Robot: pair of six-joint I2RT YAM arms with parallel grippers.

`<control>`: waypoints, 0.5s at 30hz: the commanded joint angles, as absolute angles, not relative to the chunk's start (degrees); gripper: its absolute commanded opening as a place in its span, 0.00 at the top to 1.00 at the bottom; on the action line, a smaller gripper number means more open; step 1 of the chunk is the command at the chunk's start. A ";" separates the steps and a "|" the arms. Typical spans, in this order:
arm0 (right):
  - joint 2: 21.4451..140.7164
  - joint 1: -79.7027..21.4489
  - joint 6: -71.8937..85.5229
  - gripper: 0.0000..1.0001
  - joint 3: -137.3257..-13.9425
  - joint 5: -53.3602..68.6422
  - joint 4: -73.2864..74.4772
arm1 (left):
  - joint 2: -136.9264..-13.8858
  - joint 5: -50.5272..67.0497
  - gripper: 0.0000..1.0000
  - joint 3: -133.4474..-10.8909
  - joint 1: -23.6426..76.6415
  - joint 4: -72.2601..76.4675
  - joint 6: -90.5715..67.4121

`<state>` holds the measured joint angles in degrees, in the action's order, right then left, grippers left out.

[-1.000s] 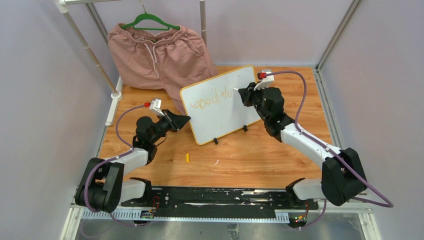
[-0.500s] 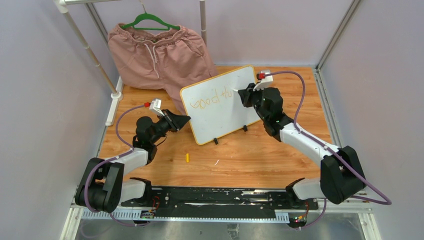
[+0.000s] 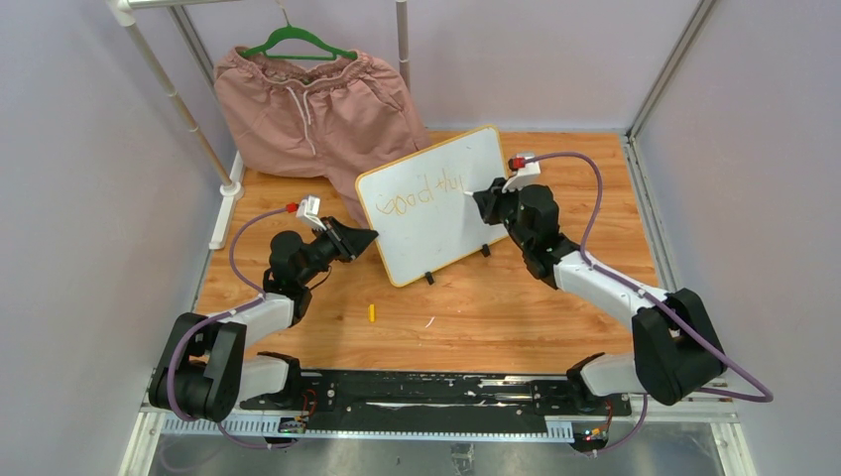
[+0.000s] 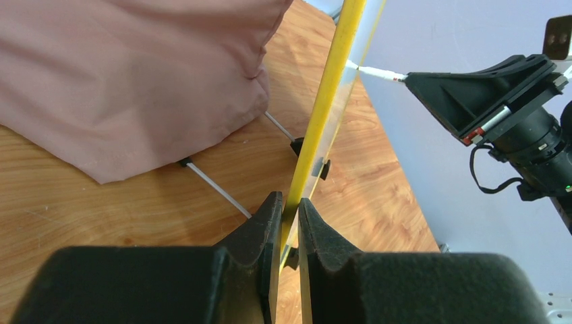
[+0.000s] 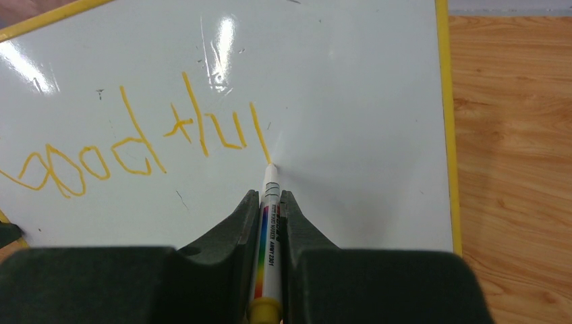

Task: Write a sentence on the whiteboard

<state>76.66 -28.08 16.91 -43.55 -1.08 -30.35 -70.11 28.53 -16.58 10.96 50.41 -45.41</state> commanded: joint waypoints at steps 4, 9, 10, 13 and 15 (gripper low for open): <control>75.99 -27.31 17.54 1.00 -43.13 -0.88 -30.32 | -69.01 29.09 0.83 -16.70 10.99 52.12 -45.21; 76.92 -27.33 17.20 1.00 -45.99 -0.88 -30.15 | -68.99 29.09 0.83 -16.61 10.99 52.12 -45.18; 77.05 -27.32 17.17 1.00 -46.57 0.02 -30.17 | -68.94 29.09 0.83 -16.61 10.99 52.12 -45.15; 76.82 -27.33 17.28 1.00 -47.81 1.32 -30.32 | -68.97 29.09 0.83 -16.55 10.99 52.12 -45.16; 76.29 -27.28 17.47 1.00 -48.16 1.61 -30.59 | -68.93 29.09 0.83 -16.52 10.99 52.12 -45.11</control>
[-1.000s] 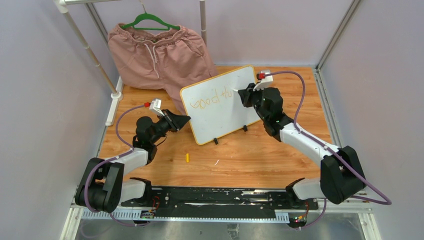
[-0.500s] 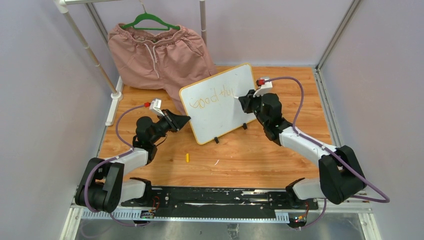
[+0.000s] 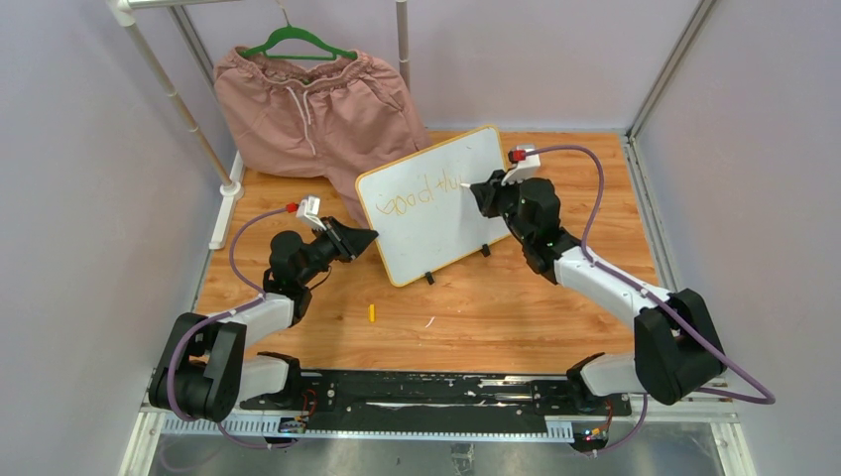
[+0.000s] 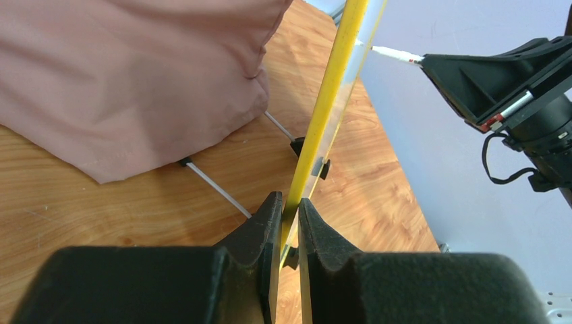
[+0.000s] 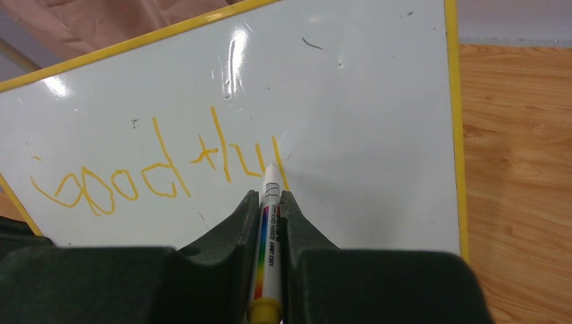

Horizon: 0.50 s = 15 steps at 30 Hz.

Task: Write a sentence on the whiteboard

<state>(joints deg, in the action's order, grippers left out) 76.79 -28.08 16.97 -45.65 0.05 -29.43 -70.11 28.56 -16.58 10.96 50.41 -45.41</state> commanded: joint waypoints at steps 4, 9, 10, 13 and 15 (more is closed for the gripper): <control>75.94 -27.33 16.99 1.00 -49.26 1.60 -29.74 | -69.11 29.00 0.83 -16.61 10.99 52.12 -45.14; 76.60 -27.33 16.55 1.00 -49.74 1.19 -29.59 | -68.87 29.09 0.83 -16.53 10.99 52.12 -45.18; 76.82 -27.32 16.53 1.00 -49.80 1.07 -29.57 | -68.78 29.09 0.83 -16.55 10.99 52.12 -45.10; 77.40 -27.23 16.44 1.00 -49.98 0.80 -29.72 | -68.66 29.09 0.83 -16.52 10.99 52.12 -45.09; 77.72 -27.14 16.45 1.00 -50.08 0.79 -29.93 | -68.66 29.09 0.83 -16.46 10.99 52.12 -45.09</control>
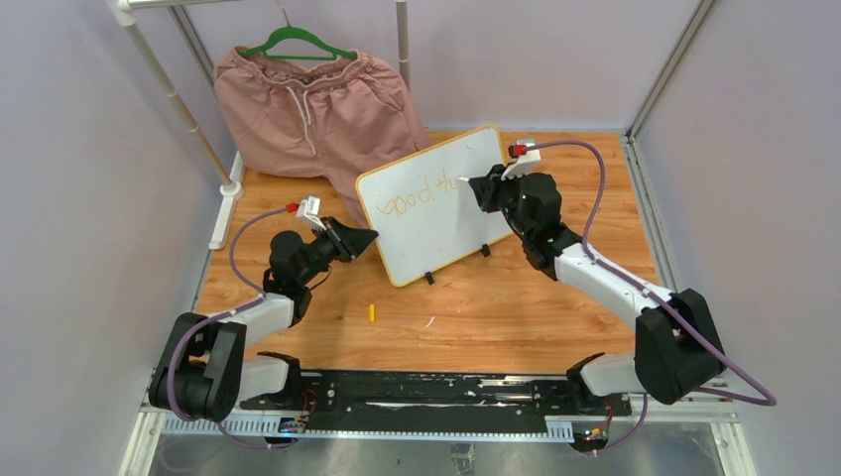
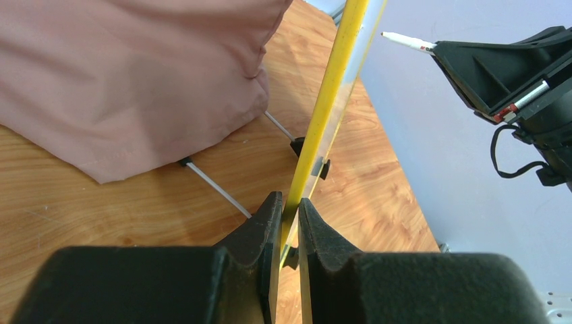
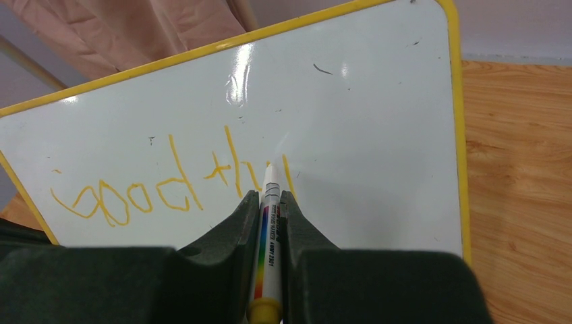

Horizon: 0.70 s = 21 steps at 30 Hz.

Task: Write a sentence on the whiteboard

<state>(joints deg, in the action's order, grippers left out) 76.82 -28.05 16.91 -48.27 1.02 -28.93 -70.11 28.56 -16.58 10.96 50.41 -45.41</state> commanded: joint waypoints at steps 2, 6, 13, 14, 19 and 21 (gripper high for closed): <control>77.93 -26.92 16.52 1.00 -50.22 0.80 -30.00 | -68.77 29.08 0.83 -16.53 10.99 52.12 -45.11; 78.52 -26.64 16.41 1.00 -50.36 0.60 -30.28 | -68.86 29.09 0.83 -16.51 10.99 52.12 -45.18; 79.10 -26.19 16.62 1.00 -50.27 0.18 -31.09 | -68.74 29.09 0.83 -16.48 10.99 52.12 -45.09; 79.17 -26.13 16.62 1.00 -50.26 0.18 -31.18 | -68.80 29.09 0.83 -16.46 11.01 52.12 -45.09; 79.49 -25.77 16.72 1.00 -50.61 0.12 -31.30 | -68.66 29.09 0.83 -16.36 11.02 52.12 -45.09; 79.69 -25.50 16.76 1.00 -50.86 0.14 -31.13 | -68.63 29.09 0.83 -16.35 11.01 52.12 -45.04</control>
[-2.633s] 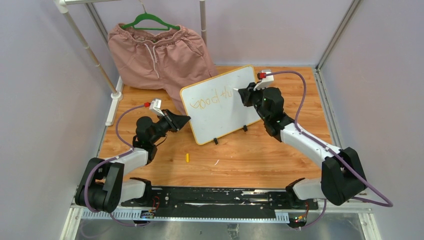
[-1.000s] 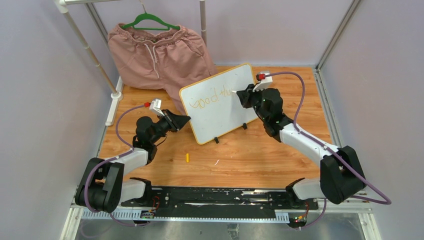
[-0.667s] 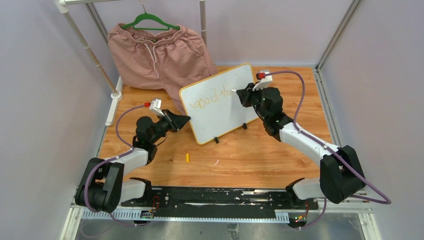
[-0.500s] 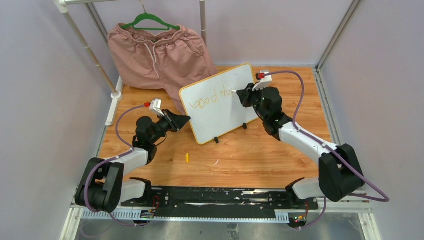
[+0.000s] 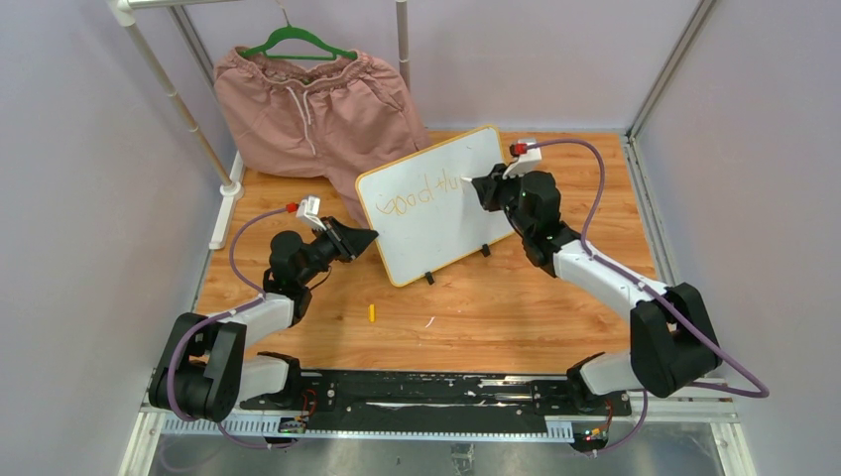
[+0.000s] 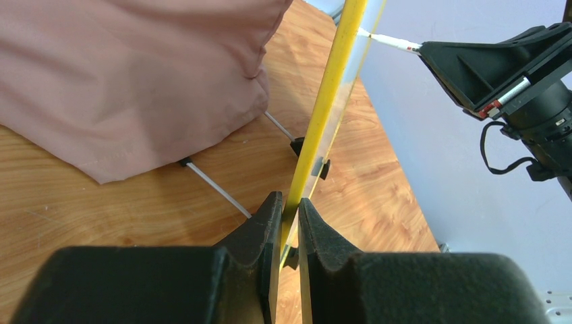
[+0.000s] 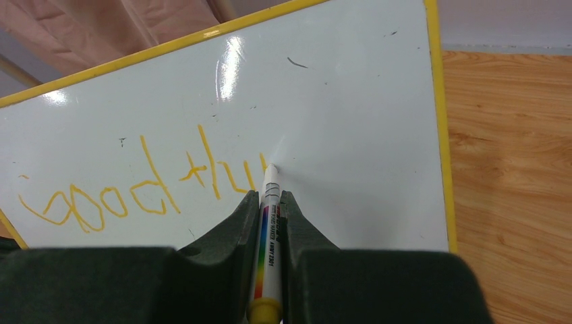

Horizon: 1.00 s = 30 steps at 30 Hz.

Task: Write a sentence on the whiteboard

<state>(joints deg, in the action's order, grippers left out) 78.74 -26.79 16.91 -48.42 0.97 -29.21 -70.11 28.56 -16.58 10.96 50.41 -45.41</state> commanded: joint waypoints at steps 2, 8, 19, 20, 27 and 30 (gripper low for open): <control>79.88 -25.36 16.84 1.00 -51.01 0.10 -31.16 | -68.57 29.09 0.83 -16.35 11.06 52.12 -45.01; 80.07 -24.70 16.95 1.00 -51.06 0.10 -30.74 | -68.57 29.17 0.83 -16.44 11.06 52.12 -45.03; 78.96 -24.51 17.61 1.00 -48.33 0.32 -30.83 | -68.86 29.18 0.83 -16.56 11.04 52.12 -45.09; 78.79 -24.45 17.69 1.00 -48.00 0.47 -30.92 | -68.86 29.18 0.83 -16.53 10.99 52.12 -45.04; 77.93 -24.51 18.00 1.00 -45.88 0.71 -30.94 | -68.76 29.22 0.83 -16.58 11.03 52.12 -45.09; 77.62 -24.48 18.01 1.00 -45.22 0.49 -31.01 | -68.88 29.23 0.84 -16.55 11.07 52.12 -45.19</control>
<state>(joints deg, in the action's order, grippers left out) 78.63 -25.32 17.26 -46.70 0.99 -30.50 -69.95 28.80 -16.58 10.96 50.41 -45.41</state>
